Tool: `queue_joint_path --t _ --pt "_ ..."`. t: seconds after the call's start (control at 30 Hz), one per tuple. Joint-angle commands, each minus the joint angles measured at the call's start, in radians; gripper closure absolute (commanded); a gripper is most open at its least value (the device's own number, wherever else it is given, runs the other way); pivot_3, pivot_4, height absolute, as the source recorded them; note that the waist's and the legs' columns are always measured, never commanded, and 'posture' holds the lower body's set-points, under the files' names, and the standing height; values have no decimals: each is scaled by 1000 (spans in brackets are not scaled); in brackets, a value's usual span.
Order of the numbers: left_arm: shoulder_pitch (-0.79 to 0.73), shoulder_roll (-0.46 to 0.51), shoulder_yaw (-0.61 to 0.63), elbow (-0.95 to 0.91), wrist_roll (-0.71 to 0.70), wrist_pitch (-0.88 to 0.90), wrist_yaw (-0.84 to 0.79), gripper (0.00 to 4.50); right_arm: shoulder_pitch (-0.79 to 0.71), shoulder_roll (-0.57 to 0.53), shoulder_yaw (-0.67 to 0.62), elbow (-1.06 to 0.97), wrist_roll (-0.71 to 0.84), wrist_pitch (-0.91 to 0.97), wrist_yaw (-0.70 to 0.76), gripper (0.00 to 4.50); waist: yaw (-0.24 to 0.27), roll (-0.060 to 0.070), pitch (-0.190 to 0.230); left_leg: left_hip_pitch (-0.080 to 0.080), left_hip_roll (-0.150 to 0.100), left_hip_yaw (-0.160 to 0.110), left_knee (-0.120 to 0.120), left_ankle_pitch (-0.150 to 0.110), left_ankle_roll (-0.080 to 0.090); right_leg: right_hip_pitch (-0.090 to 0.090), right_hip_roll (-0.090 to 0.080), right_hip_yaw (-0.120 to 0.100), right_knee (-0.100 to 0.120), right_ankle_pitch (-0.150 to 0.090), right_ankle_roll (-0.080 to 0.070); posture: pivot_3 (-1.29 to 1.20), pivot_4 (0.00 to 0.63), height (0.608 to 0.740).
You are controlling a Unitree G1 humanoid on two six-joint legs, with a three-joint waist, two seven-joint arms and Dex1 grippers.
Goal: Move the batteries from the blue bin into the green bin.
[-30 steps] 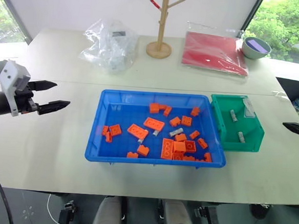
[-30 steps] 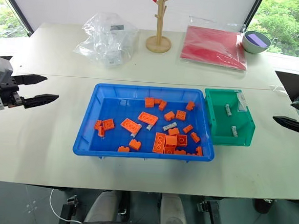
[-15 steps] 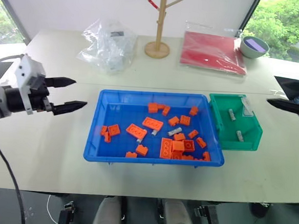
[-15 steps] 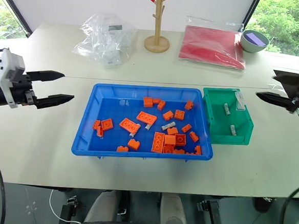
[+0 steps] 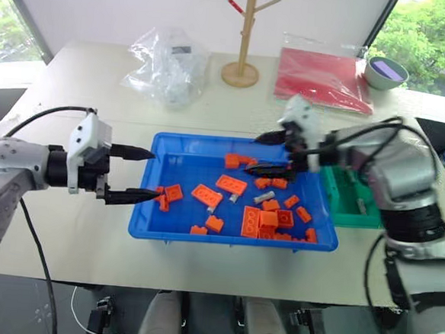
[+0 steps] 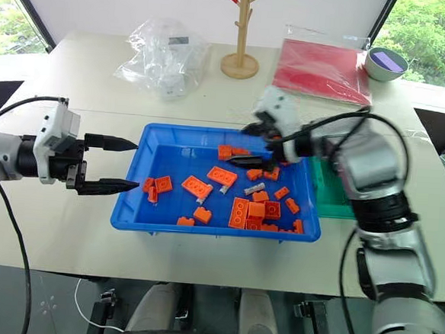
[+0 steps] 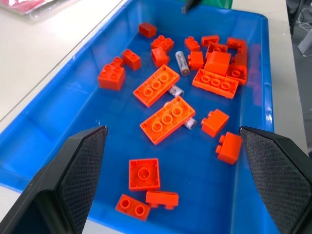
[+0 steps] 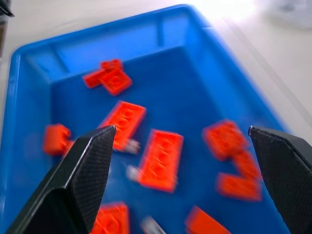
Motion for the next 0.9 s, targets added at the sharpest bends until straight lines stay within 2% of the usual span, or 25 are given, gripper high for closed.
queue_joint_path --t 0.03,0.33,0.57,0.73,0.9 --pt "-67 -23 -17 48 25 -32 21 0 -43 68 55 -44 -18 58 -91 25 1 0 0 0 0 0 0 0 0 0 0 0 0 0 0 0 150 736" --pt "-95 -30 -29 31 -19 -4 -37 0 -46 212 186 6 -25 99 -179 25 -9 -1 -1 0 0 1 -1 0 0 0 2 -2 1 2 3 0 150 736" --pt "-74 2 -48 -22 -56 34 -112 0 -34 258 245 80 -53 78 -206 25 -7 -2 -1 0 0 0 0 0 0 0 1 -2 1 2 3 0 150 736" --pt "-18 17 -81 -12 30 -90 -160 0 -9 252 309 121 -99 27 -204 25 -10 -2 -1 0 0 0 -1 0 0 0 2 -2 1 1 2 0 150 736" --pt "31 -38 -65 88 92 -220 -131 0 13 244 339 145 -130 -5 -194 25 -9 -2 -1 0 0 0 0 0 0 0 2 -2 1 0 0 0 150 736"
